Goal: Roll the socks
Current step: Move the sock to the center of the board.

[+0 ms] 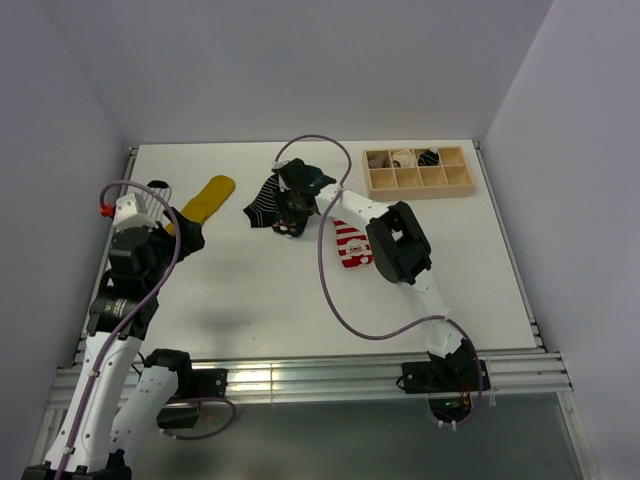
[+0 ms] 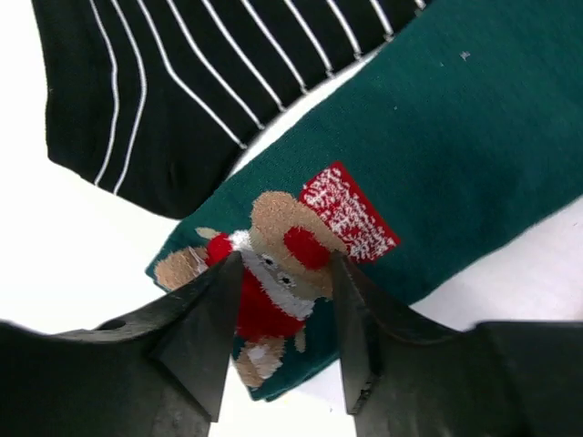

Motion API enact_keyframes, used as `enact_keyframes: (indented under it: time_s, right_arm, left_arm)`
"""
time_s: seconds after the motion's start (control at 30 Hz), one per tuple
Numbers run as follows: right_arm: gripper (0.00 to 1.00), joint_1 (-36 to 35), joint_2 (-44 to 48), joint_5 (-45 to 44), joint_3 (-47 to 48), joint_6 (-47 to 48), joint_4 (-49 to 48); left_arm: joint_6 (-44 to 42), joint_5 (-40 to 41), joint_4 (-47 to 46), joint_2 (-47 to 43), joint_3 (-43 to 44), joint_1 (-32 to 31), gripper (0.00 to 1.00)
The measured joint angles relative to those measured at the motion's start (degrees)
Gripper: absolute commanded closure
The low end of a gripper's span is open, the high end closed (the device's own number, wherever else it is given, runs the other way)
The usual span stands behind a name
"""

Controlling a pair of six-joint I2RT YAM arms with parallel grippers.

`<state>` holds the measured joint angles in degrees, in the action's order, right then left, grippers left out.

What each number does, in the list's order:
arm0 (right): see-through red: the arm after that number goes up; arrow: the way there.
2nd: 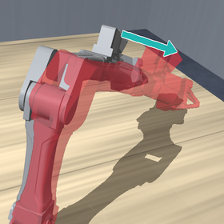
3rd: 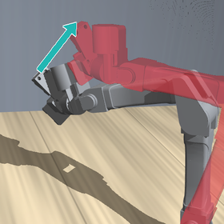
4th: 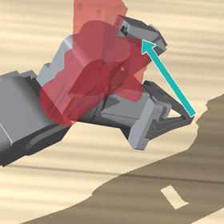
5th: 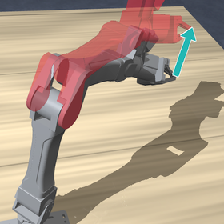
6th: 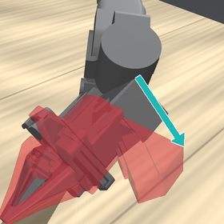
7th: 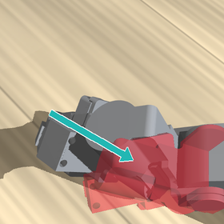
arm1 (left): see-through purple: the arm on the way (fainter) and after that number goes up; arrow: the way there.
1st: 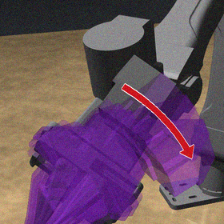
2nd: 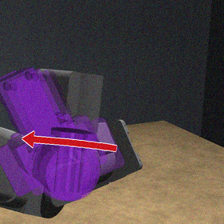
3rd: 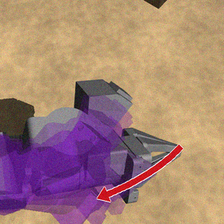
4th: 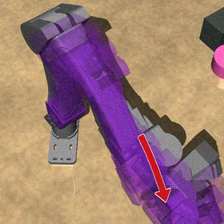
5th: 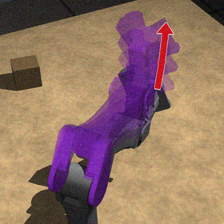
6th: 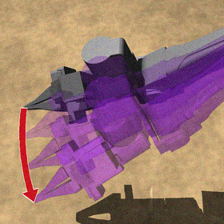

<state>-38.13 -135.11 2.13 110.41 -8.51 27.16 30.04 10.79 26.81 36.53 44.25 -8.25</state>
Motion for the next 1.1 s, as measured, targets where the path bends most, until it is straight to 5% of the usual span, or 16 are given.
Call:
enact_keyframes:
  time_s: [0.13, 0.57, 0.8, 1.1]
  right_arm:
    - [0.46, 0.7, 0.1, 0.3, 1.0, -0.3, 0.2]
    - [0.51, 6.1, 38.3, -4.3, -39.9, -3.9, -9.3]
    - [0.55, 9.9, 37.9, -4.0, -52.5, -7.0, -10.4]
    - [0.57, 6.5, 37.5, -1.4, -55.4, -12.8, -12.0]
  left_arm:
    - [0.0, -0.2, 0.0, 0.1, 0.0, 0.5, 0.01]
    - [0.0, -2.0, -0.5, -0.4, -0.3, 1.1, 0.01]
    - [0.0, -2.4, -0.8, -0.6, -0.3, 1.3, 0.01]
    - [0.0, -2.6, -0.9, -1.1, -0.3, 1.3, 0.01]
